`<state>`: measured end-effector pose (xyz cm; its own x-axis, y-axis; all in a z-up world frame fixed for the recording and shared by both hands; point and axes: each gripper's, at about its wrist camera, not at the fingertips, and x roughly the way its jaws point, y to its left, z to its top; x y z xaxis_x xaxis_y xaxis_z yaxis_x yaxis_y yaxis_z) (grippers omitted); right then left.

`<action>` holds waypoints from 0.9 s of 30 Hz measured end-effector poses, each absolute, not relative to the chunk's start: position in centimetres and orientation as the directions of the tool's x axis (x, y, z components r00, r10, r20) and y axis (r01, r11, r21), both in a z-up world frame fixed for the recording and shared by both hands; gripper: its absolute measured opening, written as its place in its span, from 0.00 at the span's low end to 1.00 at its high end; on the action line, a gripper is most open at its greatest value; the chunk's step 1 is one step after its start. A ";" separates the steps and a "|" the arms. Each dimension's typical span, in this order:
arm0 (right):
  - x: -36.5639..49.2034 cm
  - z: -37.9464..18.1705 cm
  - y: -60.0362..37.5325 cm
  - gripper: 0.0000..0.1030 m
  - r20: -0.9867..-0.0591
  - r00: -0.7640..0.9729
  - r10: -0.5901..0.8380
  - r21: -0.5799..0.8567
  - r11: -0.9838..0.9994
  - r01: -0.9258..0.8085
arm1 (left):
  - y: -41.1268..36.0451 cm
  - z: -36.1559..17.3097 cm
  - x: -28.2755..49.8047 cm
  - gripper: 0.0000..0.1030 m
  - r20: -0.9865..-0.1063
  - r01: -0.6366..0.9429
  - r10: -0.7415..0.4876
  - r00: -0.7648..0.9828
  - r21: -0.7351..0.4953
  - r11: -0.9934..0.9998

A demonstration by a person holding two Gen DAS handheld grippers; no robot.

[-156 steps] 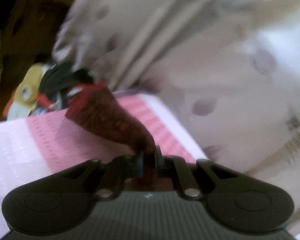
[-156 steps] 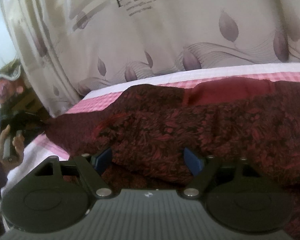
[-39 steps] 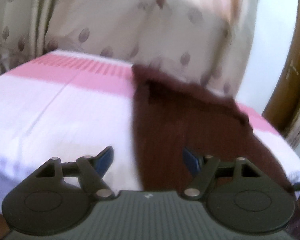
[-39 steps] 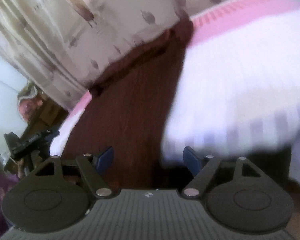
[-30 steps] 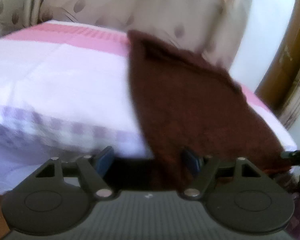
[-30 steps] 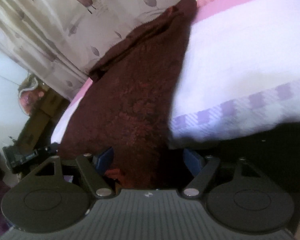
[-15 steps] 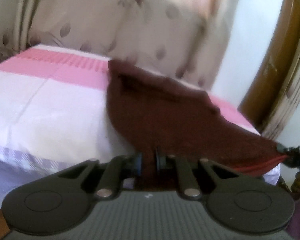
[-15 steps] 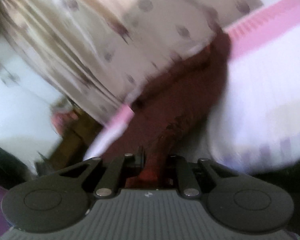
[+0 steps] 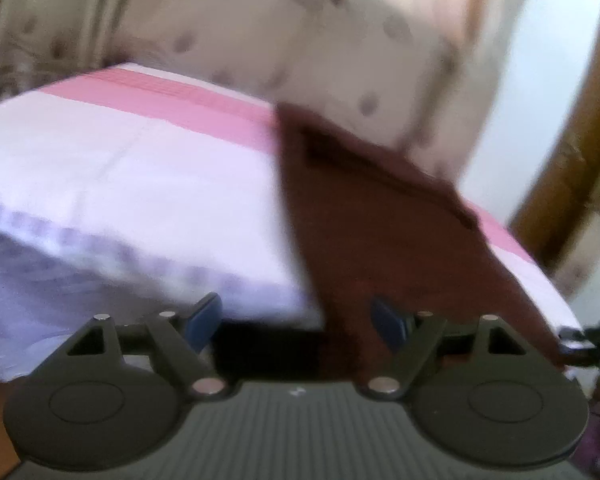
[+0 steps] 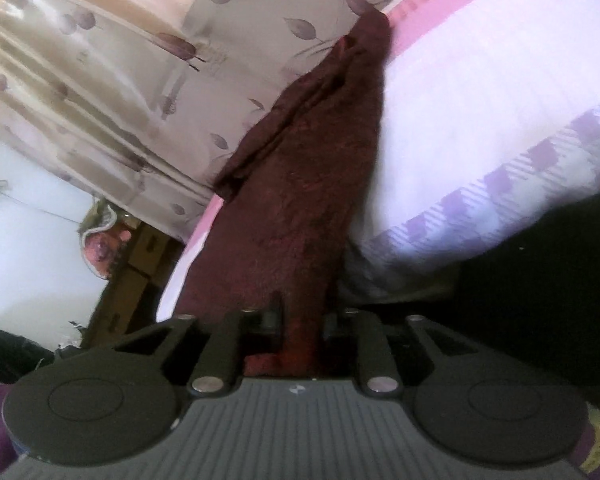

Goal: Fold small clothes

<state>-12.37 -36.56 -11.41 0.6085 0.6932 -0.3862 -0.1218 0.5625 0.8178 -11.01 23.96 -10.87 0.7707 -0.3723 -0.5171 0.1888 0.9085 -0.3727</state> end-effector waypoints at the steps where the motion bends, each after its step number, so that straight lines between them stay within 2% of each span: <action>1: -12.4 -11.4 -36.8 0.55 -0.398 0.620 0.677 0.809 0.578 -0.111 | 23.3 -11.0 -10.4 0.79 -0.522 0.217 -0.394 0.757 -0.367 0.905; 2: -12.3 -11.4 -36.5 0.63 -0.410 0.629 0.661 0.800 0.592 -0.102 | 22.6 -11.3 -9.9 0.79 -0.534 0.232 -0.401 0.744 -0.356 0.905; 7: -11.3 -12.6 -36.4 0.64 -0.442 0.626 0.643 0.789 0.610 -0.071 | 18.8 -13.3 -7.0 0.77 -0.625 0.298 -0.463 0.628 -0.357 0.885; 8: -10.9 -12.8 -36.1 0.63 -0.452 0.621 0.640 0.779 0.623 -0.075 | 18.1 -13.4 -6.9 0.64 -0.639 0.291 -0.438 0.633 -0.327 0.899; 9: -10.7 -12.8 -35.7 0.63 -0.462 0.616 0.638 0.769 0.634 -0.080 | 17.4 -13.2 -7.1 0.47 -0.647 0.299 -0.394 0.654 -0.257 0.919; 10: -10.5 -12.8 -35.2 0.62 -0.466 0.604 0.647 0.765 0.637 -0.093 | 16.9 -13.0 -7.2 0.16 -0.664 0.308 -0.366 0.653 -0.208 0.928; 11: -10.3 -12.7 -34.7 0.46 -0.473 0.576 0.667 0.760 0.640 -0.117 | 17.0 -12.9 -7.2 0.12 -0.672 0.308 -0.369 0.642 -0.215 0.927; 13: -10.4 -12.2 -33.4 0.15 -0.517 0.529 0.673 0.721 0.675 -0.155 | 18.0 -12.0 -7.7 0.10 -0.657 0.276 -0.391 0.644 -0.277 0.921; 15: -11.2 -11.0 -33.2 0.15 -0.498 0.534 0.684 0.712 0.674 -0.200 | 18.9 -10.0 -8.8 0.10 -0.603 0.270 -0.416 0.681 -0.321 0.908; 17: -12.1 -8.9 -34.2 0.15 -0.409 0.584 0.702 0.748 0.624 -0.227 | 19.8 -8.0 -9.7 0.10 -0.530 0.276 -0.446 0.721 -0.371 0.887; 19: -12.5 -7.3 -35.3 0.14 -0.322 0.620 0.715 0.777 0.574 -0.259 | 19.5 -7.8 -9.6 0.10 -0.544 0.275 -0.418 0.728 -0.326 0.904; 21: -12.5 -6.9 -35.7 0.14 -0.325 0.620 0.714 0.764 0.584 -0.273 | 19.3 -8.9 -9.3 0.10 -0.590 0.258 -0.420 0.689 -0.343 0.903; 22: -12.4 -7.4 -35.7 0.14 -0.337 0.606 0.720 0.777 0.576 -0.253 | 19.4 -9.2 -9.5 0.10 -0.589 0.264 -0.442 0.677 -0.367 0.892; 25: -13.4 -8.4 -35.8 0.14 -0.338 0.586 0.736 0.810 0.545 -0.218 | 18.8 -9.4 -10.4 0.10 -0.591 0.274 -0.415 0.692 -0.317 0.908; 27: -14.1 -8.0 -35.6 0.14 -0.329 0.591 0.736 0.813 0.539 -0.219 | 19.0 -8.9 -10.5 0.10 -0.568 0.286 -0.447 0.691 -0.354 0.891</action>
<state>-14.05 -35.57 -7.99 0.5912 0.7364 -0.3290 -0.2193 0.5393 0.8131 -10.47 19.02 -8.91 0.6906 -0.4473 -0.5683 0.2858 0.8906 -0.3537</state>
